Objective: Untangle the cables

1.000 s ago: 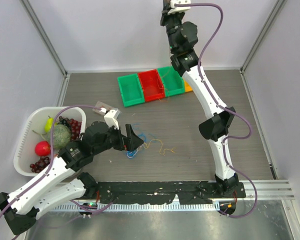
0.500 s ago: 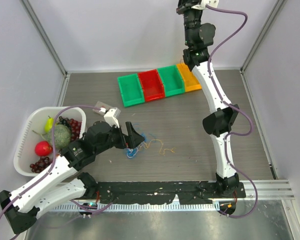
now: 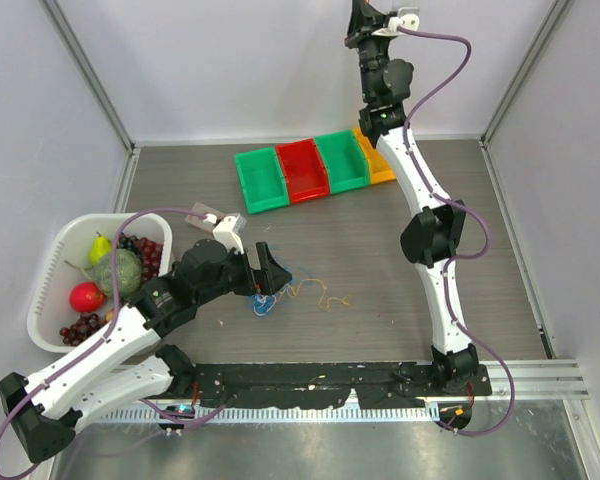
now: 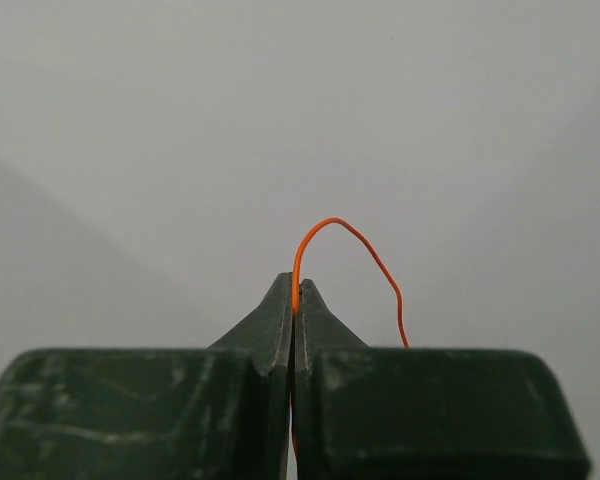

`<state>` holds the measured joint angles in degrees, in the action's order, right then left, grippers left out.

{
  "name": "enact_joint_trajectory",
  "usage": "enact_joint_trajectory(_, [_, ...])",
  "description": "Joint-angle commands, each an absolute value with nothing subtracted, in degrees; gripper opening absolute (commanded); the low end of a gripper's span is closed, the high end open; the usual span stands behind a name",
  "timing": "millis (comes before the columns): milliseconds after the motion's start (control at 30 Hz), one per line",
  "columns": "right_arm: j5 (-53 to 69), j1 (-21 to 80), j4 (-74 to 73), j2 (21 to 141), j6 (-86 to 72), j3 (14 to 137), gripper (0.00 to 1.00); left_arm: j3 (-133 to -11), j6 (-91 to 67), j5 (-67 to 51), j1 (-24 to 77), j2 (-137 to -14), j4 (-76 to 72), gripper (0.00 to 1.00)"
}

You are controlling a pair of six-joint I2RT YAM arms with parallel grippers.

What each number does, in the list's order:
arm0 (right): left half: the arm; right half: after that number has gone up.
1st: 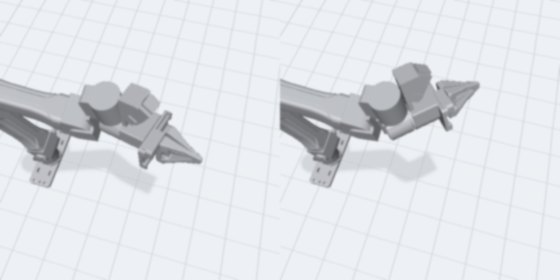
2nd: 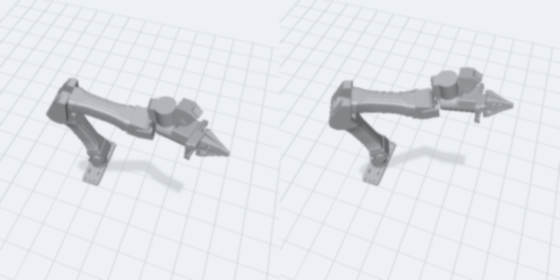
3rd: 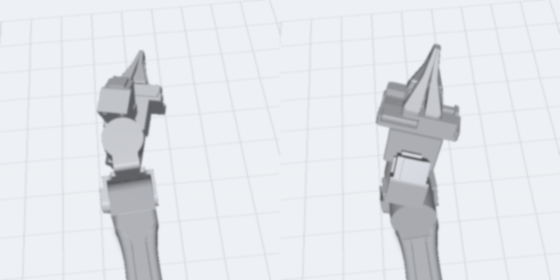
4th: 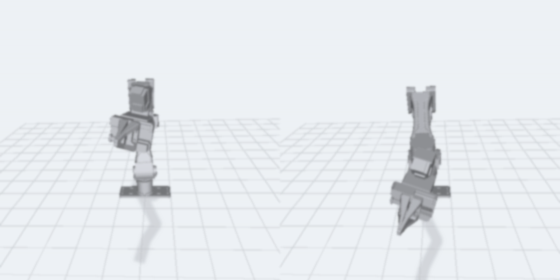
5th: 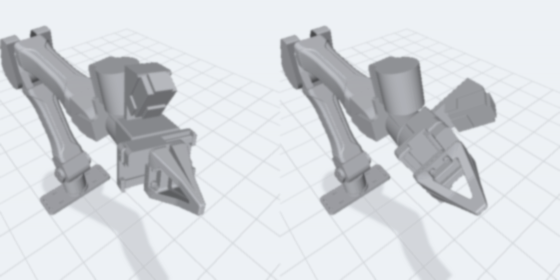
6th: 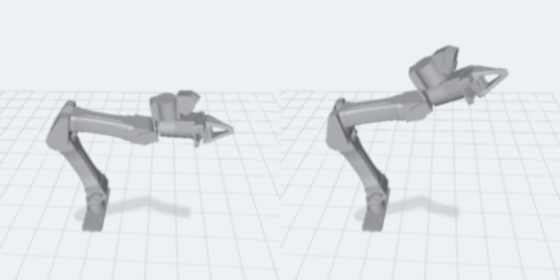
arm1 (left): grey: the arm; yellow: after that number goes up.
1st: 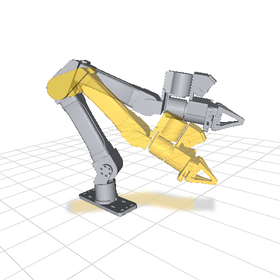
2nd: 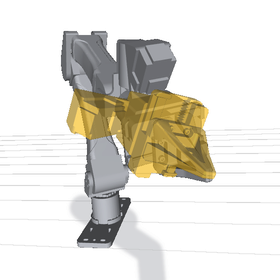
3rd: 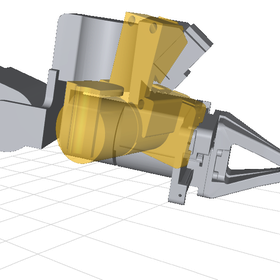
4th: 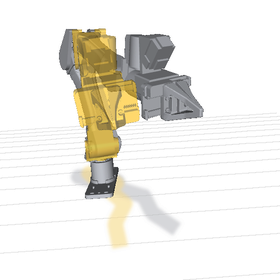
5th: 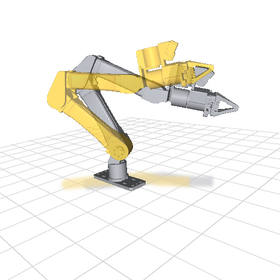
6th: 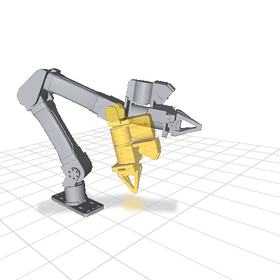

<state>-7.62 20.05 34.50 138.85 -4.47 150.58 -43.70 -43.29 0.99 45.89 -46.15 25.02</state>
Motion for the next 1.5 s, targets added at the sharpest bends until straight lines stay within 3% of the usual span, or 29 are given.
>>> enact_joint_trajectory(0, [-9.4,17.8,38.4,138.3,-6.8,146.8,0.01,-45.6,-42.9,1.8,45.7,-45.4,23.2,1.00])
enact_joint_trajectory(200, [-11.8,14.7,37.9,133.3,-8.3,134.1,0.01,-45.3,-43.6,0.9,45.7,-45.7,22.9,1.00])
enact_joint_trajectory(467, [-7.6,11.1,33.0,132.4,-8.7,128.6,0.00,-44.5,-45.2,-1.3,45.7,-46.6,20.2,1.00])
enact_joint_trajectory(833, [13.8,5.9,32.2,119.4,-23.7,103.2,0.01,-44.5,-45.7,-4.0,45.8,-49.0,18.2,1.00])
enact_joint_trajectory(1133, [17.0,3.7,34.4,122.2,-34.3,98.1,0.01,-43.5,-46.3,-4.3,45.8,-48.1,18.4,1.00])
enact_joint_trajectory(1467, [20.3,3.3,29.1,131.7,-33.2,102.2,0.01,-43.2,-46.1,-4.6,45.8,-48.8,18.2,1.00])
